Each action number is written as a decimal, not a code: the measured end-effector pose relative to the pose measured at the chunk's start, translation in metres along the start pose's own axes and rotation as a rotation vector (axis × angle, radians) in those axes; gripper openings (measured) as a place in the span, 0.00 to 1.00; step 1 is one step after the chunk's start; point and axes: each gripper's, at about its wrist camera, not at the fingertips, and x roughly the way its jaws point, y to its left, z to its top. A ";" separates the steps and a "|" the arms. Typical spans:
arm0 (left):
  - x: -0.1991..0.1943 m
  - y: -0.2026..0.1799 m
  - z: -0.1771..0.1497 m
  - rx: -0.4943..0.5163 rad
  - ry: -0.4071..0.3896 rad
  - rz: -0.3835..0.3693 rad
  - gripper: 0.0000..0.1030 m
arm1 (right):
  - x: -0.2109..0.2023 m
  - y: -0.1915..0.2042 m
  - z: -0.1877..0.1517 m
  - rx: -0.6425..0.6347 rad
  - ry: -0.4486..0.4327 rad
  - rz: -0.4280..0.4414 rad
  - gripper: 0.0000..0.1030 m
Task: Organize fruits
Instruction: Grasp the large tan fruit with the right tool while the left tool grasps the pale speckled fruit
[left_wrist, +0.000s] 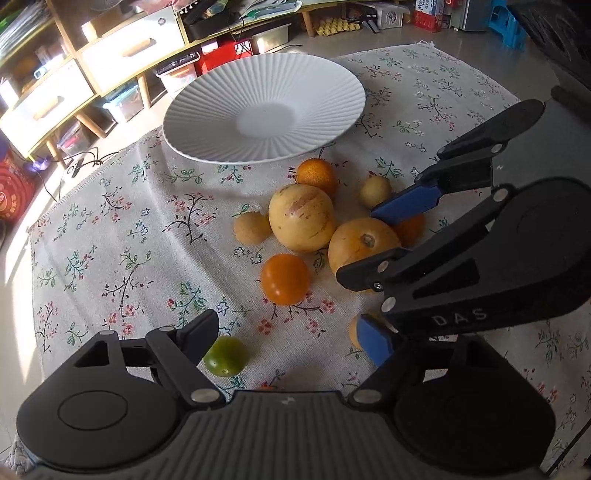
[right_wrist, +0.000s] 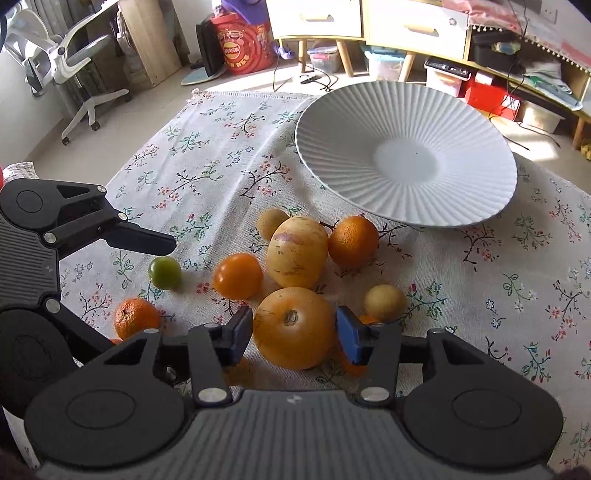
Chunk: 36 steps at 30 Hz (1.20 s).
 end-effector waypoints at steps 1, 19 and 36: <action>-0.001 0.000 0.000 -0.003 -0.003 -0.002 0.78 | 0.000 0.000 0.000 0.004 -0.003 -0.002 0.44; 0.004 -0.006 0.025 -0.022 -0.104 0.043 0.69 | -0.030 -0.025 0.008 0.099 -0.039 -0.084 0.42; 0.028 -0.009 0.037 -0.088 -0.173 0.031 0.46 | -0.032 -0.043 0.005 0.144 -0.039 -0.102 0.42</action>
